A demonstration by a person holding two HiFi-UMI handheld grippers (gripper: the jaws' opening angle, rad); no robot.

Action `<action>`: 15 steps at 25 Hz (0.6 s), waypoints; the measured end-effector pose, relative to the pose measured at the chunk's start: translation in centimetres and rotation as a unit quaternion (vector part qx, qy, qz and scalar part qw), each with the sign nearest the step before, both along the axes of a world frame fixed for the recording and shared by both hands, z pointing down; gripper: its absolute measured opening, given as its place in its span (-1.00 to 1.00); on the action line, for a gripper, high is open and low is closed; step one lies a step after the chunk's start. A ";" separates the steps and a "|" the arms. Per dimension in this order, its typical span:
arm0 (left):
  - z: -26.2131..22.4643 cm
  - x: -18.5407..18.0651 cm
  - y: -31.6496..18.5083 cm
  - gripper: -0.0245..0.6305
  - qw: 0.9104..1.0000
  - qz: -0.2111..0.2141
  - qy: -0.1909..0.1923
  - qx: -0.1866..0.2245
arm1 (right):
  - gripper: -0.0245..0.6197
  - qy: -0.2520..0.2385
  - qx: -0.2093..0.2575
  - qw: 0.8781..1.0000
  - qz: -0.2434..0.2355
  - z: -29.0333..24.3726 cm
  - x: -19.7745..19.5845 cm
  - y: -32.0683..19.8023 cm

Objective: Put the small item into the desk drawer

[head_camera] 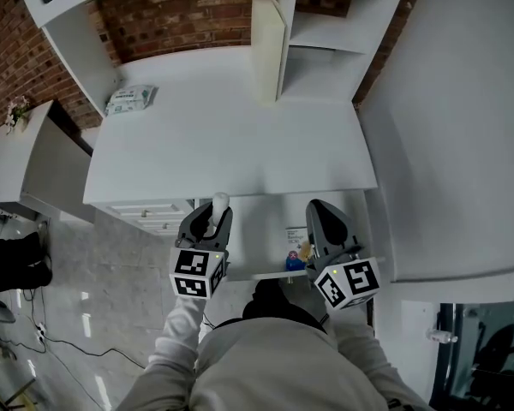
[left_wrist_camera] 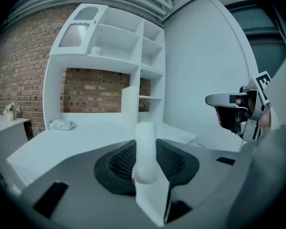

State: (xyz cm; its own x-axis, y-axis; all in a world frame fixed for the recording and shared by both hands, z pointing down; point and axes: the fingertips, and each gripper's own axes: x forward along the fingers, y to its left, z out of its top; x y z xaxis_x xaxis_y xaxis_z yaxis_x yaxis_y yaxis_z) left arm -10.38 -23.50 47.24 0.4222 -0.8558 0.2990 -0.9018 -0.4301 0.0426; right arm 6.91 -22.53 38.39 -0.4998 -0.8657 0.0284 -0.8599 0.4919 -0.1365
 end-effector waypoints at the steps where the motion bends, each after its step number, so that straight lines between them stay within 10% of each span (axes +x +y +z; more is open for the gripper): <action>1: 0.4 0.2 -0.2 -0.51 1.000 0.001 -0.001 -0.005 | -0.84 0.001 0.000 1.000 -0.001 0.0 0.1 -0.2; 15: 7.6 2.3 -1.7 -0.51 0.995 0.041 -0.032 -0.082 | -0.84 0.000 -0.012 1.000 -0.001 0.9 1.0 -2.3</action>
